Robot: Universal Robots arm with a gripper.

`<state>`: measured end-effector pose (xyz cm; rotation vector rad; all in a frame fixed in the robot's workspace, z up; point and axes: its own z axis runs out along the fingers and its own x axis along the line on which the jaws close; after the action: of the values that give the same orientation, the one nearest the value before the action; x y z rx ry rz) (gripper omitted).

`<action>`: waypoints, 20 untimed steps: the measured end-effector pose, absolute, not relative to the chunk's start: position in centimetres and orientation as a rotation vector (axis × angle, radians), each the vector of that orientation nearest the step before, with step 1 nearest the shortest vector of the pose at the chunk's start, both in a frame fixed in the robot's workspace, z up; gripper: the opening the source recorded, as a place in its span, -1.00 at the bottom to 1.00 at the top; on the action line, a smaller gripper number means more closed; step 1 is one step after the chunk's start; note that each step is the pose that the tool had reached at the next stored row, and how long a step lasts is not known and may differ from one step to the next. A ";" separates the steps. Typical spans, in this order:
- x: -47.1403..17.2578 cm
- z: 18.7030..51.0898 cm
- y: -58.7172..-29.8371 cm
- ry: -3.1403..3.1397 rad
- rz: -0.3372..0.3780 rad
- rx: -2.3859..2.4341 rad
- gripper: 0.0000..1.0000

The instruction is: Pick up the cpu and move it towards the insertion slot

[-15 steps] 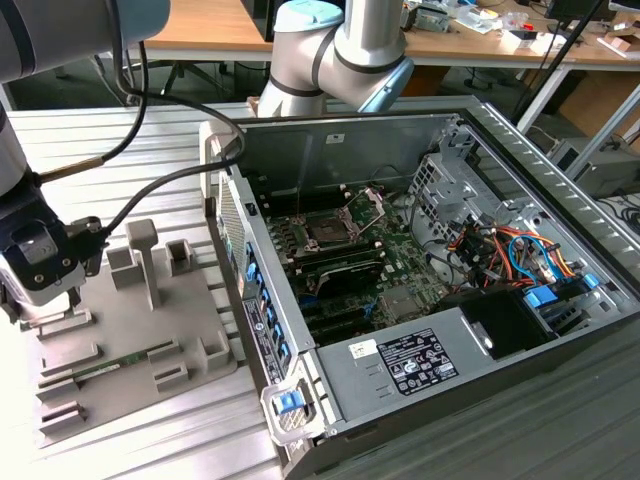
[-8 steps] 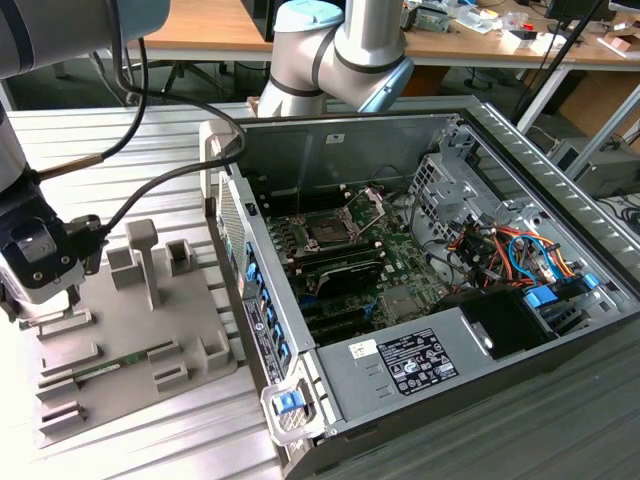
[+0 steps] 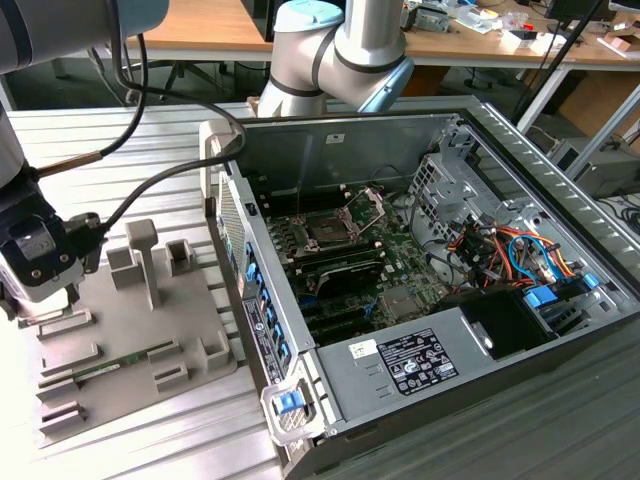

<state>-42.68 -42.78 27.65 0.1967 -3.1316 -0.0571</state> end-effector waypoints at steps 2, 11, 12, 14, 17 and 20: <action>-42.7 27.8 -42.8 -3.132 -0.057 0.197 0.10; -42.7 28.1 -42.8 -3.132 -0.057 0.197 0.10; -42.7 28.1 -42.8 -3.132 -0.057 0.197 0.10; -42.7 28.2 -42.8 -3.132 -0.057 0.197 0.10; -42.7 28.3 -42.8 -3.132 -0.057 0.197 0.10; -42.7 28.3 -42.8 -3.132 -0.057 0.197 0.10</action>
<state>-42.68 -42.78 28.33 0.1966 -3.1317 -0.0572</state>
